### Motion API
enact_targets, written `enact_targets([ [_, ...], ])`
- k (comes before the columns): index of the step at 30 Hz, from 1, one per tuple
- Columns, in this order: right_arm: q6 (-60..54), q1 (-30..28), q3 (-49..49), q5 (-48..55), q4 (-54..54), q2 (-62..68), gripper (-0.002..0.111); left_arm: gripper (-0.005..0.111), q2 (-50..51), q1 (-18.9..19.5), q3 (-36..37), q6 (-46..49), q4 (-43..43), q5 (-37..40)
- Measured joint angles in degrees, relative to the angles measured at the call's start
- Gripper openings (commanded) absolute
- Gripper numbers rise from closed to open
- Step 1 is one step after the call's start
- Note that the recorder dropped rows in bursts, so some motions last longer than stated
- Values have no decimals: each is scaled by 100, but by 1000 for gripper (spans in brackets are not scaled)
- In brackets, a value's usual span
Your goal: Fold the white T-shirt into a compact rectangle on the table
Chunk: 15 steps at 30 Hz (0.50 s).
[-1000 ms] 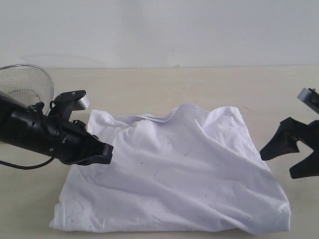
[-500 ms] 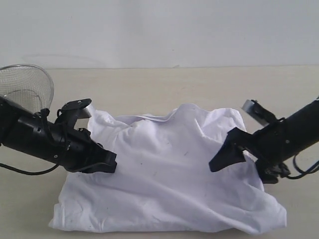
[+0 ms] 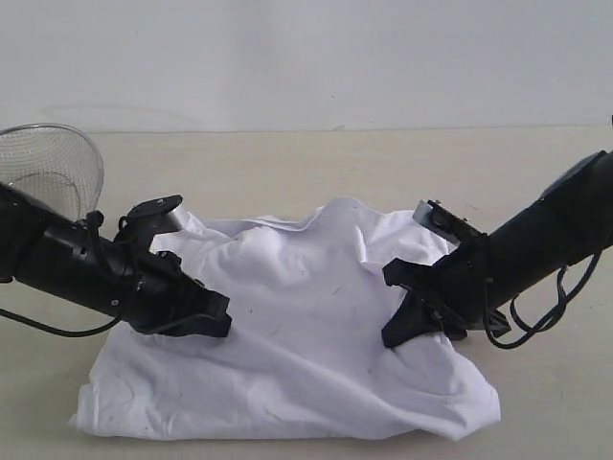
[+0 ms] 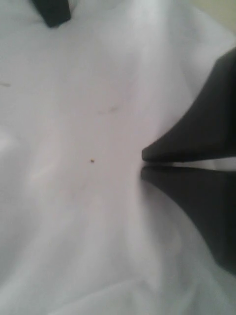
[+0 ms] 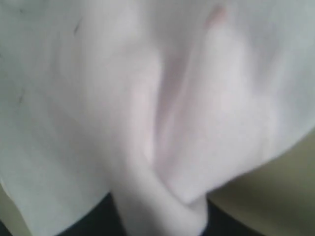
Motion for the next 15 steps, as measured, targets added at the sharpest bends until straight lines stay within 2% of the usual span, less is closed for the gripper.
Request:
enact_targets([
  [7,528,-45,-77,-151,-894,-117,0,4,0,-106,0,40,-4,46],
  [15,1211,-944,-82,-301,-2039,-408,0,4,0,-445,-24,87,-49,-92],
])
